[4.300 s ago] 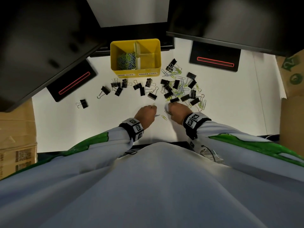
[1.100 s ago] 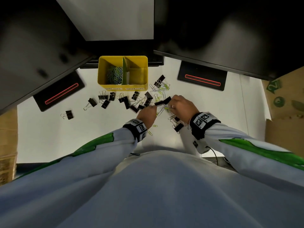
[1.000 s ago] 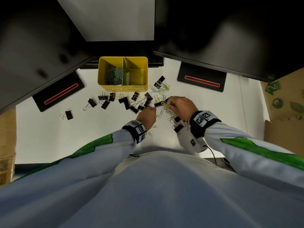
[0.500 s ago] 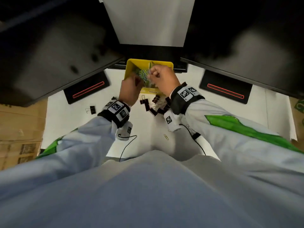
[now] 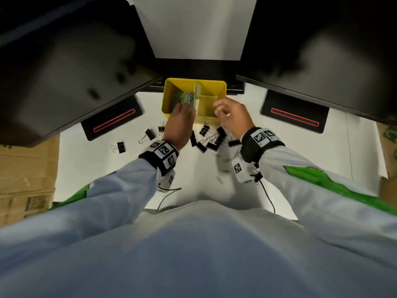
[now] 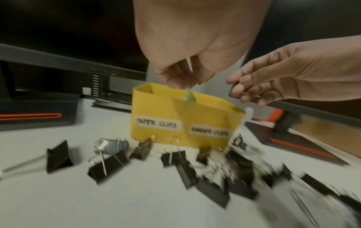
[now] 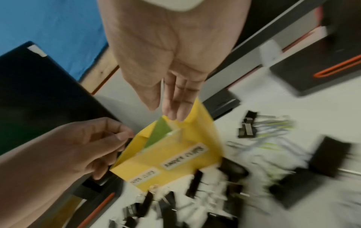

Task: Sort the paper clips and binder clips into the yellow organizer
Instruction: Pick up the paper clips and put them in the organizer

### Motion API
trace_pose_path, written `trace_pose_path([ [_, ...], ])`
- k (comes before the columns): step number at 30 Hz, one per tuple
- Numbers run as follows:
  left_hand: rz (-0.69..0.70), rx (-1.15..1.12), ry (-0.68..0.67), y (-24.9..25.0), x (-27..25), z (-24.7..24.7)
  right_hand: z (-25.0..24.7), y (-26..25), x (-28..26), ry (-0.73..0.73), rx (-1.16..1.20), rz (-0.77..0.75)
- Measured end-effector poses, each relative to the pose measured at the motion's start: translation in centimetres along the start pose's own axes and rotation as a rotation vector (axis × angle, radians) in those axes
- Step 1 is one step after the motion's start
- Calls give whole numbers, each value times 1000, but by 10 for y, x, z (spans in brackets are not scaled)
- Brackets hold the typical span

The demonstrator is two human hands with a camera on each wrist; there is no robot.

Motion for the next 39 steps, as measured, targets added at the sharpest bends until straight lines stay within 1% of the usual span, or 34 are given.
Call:
trace_pose_path([
  [1, 60, -17, -63, 9, -6, 16, -10, 19, -4, 42, -24, 23],
  [3, 210, -57, -189, 33, -16, 50, -26, 56, -13, 94, -144, 62],
  [5, 351, -33, -308, 52, -24, 83, -33, 87, -22, 87, -313, 91],
  [6, 391, 5, -359, 58, -26, 97, -34, 101, -26, 58, -392, 108],
  [9, 414, 171, -463, 61, -25, 126, -21, 130, -42, -108, -596, 132],
  [10, 404, 214, -496, 61, -24, 129, -17, 137, -46, -144, -661, 134],
  [12, 387, 277, -541, 55, -23, 136, -17, 150, -50, -166, -754, 144],
  [17, 393, 347, -547, 33, -28, 131, -39, 168, -43, -92, -754, 196],
  [19, 375, 383, -532, 28, -30, 127, -40, 159, -38, -50, -706, 165],
  [21, 366, 398, -513, 36, -27, 125, -31, 141, -33, -35, -663, 100],
  [23, 359, 396, -526, 49, -22, 131, -13, 127, -28, -78, -656, 55],
  [26, 355, 404, -553, 68, -14, 147, 3, 125, -22, -146, -677, 59],
  [31, 312, 467, -584, 74, -9, 164, -20, 144, -16, -188, -777, 105],
  [34, 273, 447, -588, 72, -8, 167, -41, 152, -7, -171, -822, 130],
  [36, 270, 386, -575, 71, -8, 166, -45, 147, 1, -159, -799, 118],
  [39, 279, 309, -524, 69, -8, 153, -32, 127, 12, -149, -734, 55],
])
Point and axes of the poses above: each hand's wrist, its own x-axis towards the middle knuckle, its own z-axis out of the palm, y = z × x, the point moved 8 cm from there along x, towards the middle knuckle, and after that the axes turned 12 degrees about z, right-handed, at the moved point
